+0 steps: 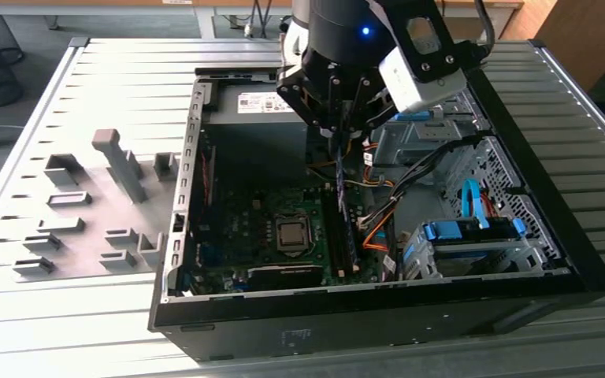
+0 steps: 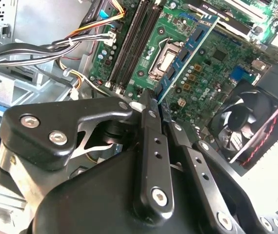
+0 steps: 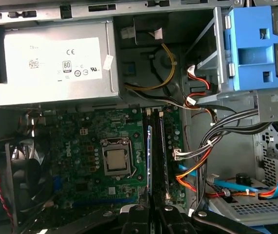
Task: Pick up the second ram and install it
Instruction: 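Insert the second ram into the second slot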
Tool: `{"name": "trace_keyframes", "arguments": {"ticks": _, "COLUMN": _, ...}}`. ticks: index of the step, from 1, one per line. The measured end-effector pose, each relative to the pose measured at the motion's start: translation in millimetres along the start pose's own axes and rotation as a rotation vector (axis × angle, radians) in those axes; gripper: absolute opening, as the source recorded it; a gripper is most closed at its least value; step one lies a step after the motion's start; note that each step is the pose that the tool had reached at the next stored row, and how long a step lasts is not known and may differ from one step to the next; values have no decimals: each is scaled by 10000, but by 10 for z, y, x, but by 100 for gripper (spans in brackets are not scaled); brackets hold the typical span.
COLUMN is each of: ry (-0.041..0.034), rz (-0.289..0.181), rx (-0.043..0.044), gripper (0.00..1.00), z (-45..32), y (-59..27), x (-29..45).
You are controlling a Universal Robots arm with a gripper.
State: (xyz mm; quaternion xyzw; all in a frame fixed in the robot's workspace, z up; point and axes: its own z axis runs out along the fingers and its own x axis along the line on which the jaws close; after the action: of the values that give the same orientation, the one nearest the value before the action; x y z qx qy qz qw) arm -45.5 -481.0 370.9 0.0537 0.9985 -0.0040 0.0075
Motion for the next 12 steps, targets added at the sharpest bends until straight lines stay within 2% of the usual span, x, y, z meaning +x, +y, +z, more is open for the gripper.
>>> {"name": "trace_keyframes", "arguments": {"ticks": 6, "ry": -4, "rz": -640, "rx": -6, "gripper": 14, "z": 84, "y": 2, "x": -8}}
{"name": "trace_keyframes", "arguments": {"ticks": 12, "ry": -4, "rz": -649, "rx": -4, "gripper": 14, "z": 146, "y": 2, "x": -7}}
